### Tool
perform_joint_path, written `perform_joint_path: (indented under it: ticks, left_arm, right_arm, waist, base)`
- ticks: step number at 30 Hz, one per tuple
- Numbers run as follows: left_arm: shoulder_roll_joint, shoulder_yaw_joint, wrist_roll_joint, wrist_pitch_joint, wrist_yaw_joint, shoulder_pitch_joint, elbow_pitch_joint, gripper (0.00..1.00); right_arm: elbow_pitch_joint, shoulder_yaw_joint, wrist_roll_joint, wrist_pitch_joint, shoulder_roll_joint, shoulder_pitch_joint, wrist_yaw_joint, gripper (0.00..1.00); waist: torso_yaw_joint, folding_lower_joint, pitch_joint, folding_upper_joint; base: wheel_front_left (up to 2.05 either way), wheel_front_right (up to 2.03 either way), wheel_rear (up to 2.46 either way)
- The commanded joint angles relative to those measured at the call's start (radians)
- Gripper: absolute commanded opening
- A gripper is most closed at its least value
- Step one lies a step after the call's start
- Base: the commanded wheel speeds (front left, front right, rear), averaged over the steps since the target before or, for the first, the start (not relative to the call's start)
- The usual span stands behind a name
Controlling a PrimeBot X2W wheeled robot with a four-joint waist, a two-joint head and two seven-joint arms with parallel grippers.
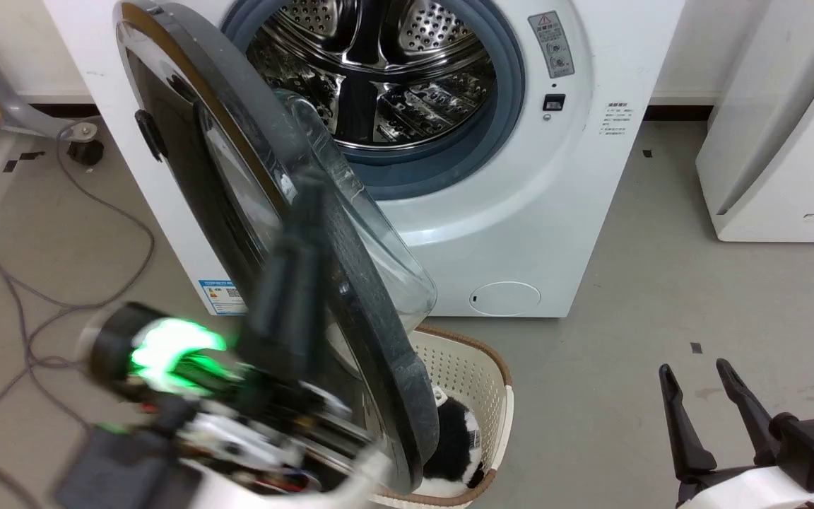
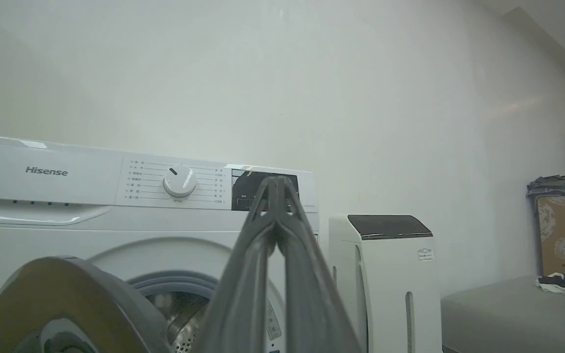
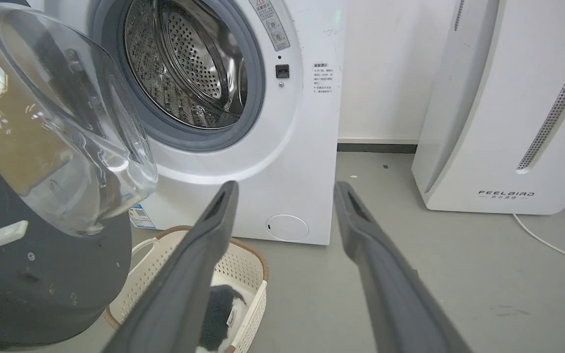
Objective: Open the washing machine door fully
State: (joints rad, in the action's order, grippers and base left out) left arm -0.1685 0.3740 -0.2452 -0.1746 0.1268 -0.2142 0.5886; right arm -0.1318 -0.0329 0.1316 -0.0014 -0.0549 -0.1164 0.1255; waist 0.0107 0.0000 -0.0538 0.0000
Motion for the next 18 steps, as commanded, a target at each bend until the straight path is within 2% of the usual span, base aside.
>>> perform_joint_path:
  ticks: [1, 7, 13, 18]
  left_arm:
    - [0.009, 0.03, -0.008, 0.013, -0.015, -0.012, 0.0, 0.0]
    - [0.035, 0.187, -0.054, 0.091, -0.078, 0.001, -0.023, 0.0]
    - [0.021, 0.355, -0.123, 0.226, -0.141, 0.069, -0.077, 0.0]
    - [-0.013, 0.43, -0.156, 0.356, -0.136, 0.131, -0.139, 0.0]
  right_arm:
    - [0.003, 0.0, -0.007, -0.003, 0.005, 0.017, 0.005, 1.0]
    - [0.006, -0.004, -0.014, -0.002, 0.005, 0.011, 0.005, 1.0]
    - [0.005, -0.01, -0.016, 0.002, 0.005, 0.0, 0.005, 1.0]
    - [0.004, -0.009, -0.014, 0.006, 0.005, -0.002, 0.005, 1.0]
  waist:
    - [-0.002, 0.0, 0.001, 0.0]
    - [-0.005, 0.0, 0.009, 0.0]
    - [-0.001, 0.0, 0.013, 0.0]
    - [0.001, 0.0, 0.013, 0.0]
  base:
    - [0.0, 0.0, 0.0]
    - [0.0, 0.0, 0.0]
    - [0.0, 0.0, 0.0]
    - [0.0, 0.0, 0.0]
